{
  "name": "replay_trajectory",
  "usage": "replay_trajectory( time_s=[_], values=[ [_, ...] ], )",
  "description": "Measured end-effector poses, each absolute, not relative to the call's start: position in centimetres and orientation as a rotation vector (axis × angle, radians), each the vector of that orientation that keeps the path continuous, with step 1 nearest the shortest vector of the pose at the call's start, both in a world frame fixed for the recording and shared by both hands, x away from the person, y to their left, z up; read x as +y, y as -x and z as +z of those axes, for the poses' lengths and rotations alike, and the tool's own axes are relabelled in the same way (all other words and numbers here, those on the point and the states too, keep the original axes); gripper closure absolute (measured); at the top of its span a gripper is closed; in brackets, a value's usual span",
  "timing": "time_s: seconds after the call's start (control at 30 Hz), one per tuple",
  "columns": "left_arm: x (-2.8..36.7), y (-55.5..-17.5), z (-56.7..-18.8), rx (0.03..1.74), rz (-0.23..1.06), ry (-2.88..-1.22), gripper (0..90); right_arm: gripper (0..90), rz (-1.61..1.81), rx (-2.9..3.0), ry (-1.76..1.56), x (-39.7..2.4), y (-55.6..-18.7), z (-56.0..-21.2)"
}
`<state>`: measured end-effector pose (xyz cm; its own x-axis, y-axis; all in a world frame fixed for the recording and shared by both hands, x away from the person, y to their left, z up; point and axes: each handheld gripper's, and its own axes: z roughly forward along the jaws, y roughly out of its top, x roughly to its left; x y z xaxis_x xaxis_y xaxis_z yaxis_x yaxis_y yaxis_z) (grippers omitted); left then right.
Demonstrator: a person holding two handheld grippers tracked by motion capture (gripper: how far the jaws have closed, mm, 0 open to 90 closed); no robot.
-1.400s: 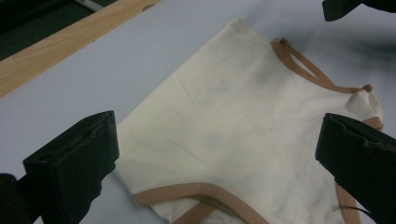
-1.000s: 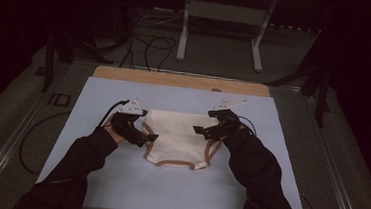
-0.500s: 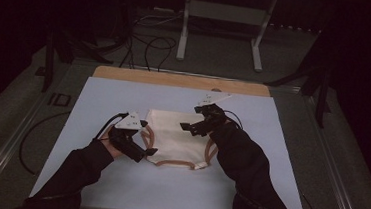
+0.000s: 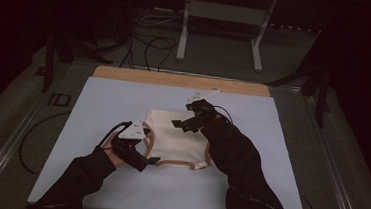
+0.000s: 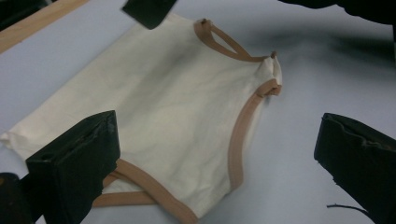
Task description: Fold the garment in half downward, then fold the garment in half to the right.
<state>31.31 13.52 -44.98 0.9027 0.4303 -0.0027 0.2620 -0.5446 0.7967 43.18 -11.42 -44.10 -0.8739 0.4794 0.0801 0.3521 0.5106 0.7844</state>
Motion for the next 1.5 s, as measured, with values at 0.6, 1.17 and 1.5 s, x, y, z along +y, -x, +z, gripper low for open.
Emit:
replay_trajectory(
  time_s=[0.6,1.17,1.5],
  values=[
    [13.0,-31.0,-48.4,0.435,0.216,-2.252,0.9,10.1,1.262,2.64,-0.689,-8.9,-44.7,-44.4],
    [13.2,-31.6,-50.6,0.363,0.181,-2.343,14.3,10.1,1.26,2.679,-0.648,-6.5,-45.2,-44.9],
    [12.6,-32.1,-51.8,0.34,0.188,-2.401,30.4,10.2,1.247,2.715,-0.645,-5.3,-45.5,-46.1]
  ],
)
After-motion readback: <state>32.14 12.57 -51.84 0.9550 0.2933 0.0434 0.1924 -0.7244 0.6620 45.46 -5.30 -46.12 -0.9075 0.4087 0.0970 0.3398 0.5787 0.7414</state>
